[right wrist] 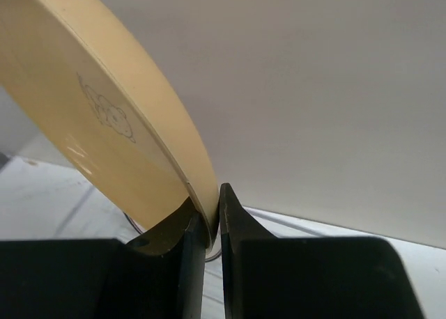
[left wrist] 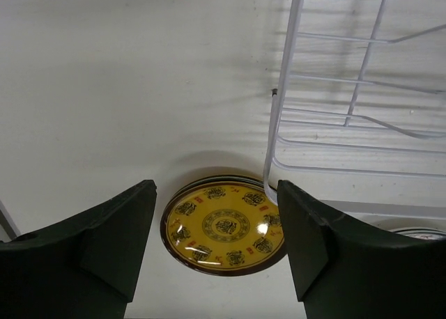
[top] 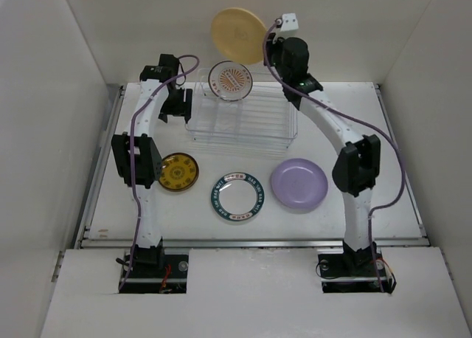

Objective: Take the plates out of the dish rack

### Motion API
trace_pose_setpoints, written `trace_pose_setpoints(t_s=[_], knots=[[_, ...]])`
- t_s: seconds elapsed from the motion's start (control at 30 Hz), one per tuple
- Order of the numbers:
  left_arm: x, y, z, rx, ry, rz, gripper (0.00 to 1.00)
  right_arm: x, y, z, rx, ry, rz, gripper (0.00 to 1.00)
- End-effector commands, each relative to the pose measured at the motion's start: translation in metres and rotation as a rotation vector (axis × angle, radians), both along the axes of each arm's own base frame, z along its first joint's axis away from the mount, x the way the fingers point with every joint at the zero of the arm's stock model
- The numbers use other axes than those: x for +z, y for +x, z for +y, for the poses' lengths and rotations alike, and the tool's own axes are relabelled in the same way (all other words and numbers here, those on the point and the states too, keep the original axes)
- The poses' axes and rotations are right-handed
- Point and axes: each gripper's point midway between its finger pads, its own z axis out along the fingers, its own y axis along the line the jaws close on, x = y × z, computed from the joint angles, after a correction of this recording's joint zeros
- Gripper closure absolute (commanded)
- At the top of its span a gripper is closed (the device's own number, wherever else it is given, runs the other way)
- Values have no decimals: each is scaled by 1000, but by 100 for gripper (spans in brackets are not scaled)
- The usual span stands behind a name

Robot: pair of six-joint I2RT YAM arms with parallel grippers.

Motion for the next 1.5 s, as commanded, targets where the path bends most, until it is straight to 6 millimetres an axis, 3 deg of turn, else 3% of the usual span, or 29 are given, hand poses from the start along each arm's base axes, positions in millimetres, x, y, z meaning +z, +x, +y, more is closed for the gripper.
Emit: trace_pose_setpoints(t_s=[0.0,0.03,0.1,0.13,0.2,0.23,0.27,0.33,0.37,0.4,0.43,0.47,0.5,0.6,0.77,0.9,1.07,1.2,1.3,1.33,1.47], knots=[[17,8,-7,-2,-46,-51,32,95,-42,-27,-67,176,-109,100],[22,7,-7,6,-51,-61,32,104,-64,-36,-68,179,-55,100],[25,5,-7,6,-52,-66,32,96,-89,-45,-71,216,49,100],[28,0,-6,-6,-46,-64,32,82,-119,-53,-70,234,155,100],[32,-4,-1,-13,-22,-70,32,63,-150,-66,-70,249,256,100],[34,-6,1,-9,-13,-74,32,14,-170,-74,-77,215,395,100],[40,-10,3,-16,-1,-84,32,25,-199,-84,-72,245,403,100],[46,-15,11,-12,12,-89,32,-1,-231,-100,-122,334,520,100],[48,-17,12,-20,15,-100,32,-31,-265,-110,-150,345,620,100],[51,-24,15,-26,8,-97,32,-71,-286,-115,-191,397,737,100],[53,-27,13,-31,-3,-96,32,-61,-297,-117,-198,443,733,100],[54,-31,14,-39,0,-95,32,-98,-317,-125,-241,450,826,100],[55,-38,13,-43,-8,-90,32,-98,-339,-131,-243,491,837,100],[57,-50,16,-58,-20,-76,32,-125,-380,-138,-275,634,888,100],[60,-68,18,-89,-27,-64,32,-163,-410,-138,-300,759,969,100],[62,-82,17,-93,-36,-33,32,-188,-414,-141,-338,749,1003,100],[77,-95,14,-101,-57,-15,32,-199,-409,-140,-358,738,1014,100],[86,-119,14,-114,-65,-21,32,-210,-408,-142,-378,726,1024,100],[88,-128,18,-118,-51,-31,32,-220,-409,-142,-402,738,1046,95],[90,-131,18,-119,-51,-37,32,-222,-409,-142,-413,745,1056,88],[96,-137,17,-123,-61,-49,32,-221,-405,-144,-430,753,1035,82]])
